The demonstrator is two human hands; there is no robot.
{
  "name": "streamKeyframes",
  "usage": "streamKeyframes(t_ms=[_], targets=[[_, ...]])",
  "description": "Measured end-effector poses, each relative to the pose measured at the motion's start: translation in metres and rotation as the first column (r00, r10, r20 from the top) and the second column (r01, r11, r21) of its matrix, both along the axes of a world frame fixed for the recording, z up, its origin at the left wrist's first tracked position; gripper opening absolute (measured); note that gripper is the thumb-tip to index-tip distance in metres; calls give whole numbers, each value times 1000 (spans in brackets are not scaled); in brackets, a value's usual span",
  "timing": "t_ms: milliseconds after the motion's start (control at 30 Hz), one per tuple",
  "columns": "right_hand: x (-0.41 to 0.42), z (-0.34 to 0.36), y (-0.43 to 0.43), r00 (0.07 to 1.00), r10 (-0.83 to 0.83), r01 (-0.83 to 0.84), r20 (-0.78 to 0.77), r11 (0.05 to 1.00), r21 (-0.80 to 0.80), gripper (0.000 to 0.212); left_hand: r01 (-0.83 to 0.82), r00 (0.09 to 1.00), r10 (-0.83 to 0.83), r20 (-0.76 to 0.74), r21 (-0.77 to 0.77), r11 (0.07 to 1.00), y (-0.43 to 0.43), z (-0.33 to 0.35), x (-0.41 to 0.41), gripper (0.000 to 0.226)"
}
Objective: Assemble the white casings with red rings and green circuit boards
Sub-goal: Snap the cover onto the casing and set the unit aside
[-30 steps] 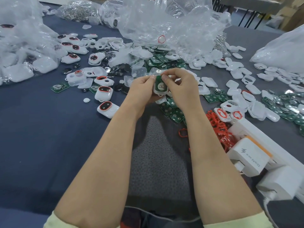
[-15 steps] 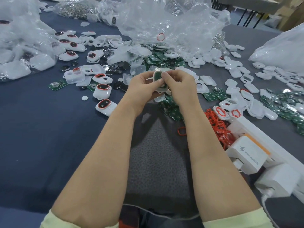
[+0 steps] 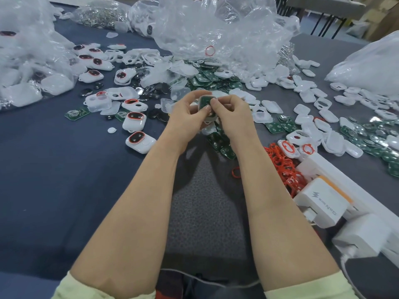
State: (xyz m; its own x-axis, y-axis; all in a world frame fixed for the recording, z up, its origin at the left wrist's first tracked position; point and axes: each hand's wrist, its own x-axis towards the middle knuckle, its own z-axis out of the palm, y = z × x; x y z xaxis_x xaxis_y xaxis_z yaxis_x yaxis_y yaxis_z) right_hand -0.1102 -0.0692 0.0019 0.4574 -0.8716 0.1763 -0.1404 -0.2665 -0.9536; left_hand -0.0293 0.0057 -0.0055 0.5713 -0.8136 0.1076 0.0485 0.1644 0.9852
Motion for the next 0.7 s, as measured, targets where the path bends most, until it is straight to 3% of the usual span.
streamKeyframes(t_ms=[167, 300, 500, 600, 700], targets=[[2, -1, -1, 999, -31, 30, -43, 999, -29, 19, -25, 997, 23, 77, 31, 999, 1, 3, -4, 27], [5, -4, 2, 997, -56, 55, -44, 998, -27, 9, -63, 996, 60, 67, 45, 997, 0, 2, -6, 26], [2, 0, 2, 998, -51, 50, -43, 999, -21, 11, -90, 994, 85, 71, 61, 994, -1, 2, -4, 24], [-2, 4, 0, 982, -186, 177, -40, 970, -167, 16, -136, 991, 136, 12, 48, 990, -1, 2, 0, 28], [-15, 4, -10, 939, -340, 323, -57, 926, -196, 31, -185, 978, 187, -96, 30, 982, -1, 3, 2, 29]])
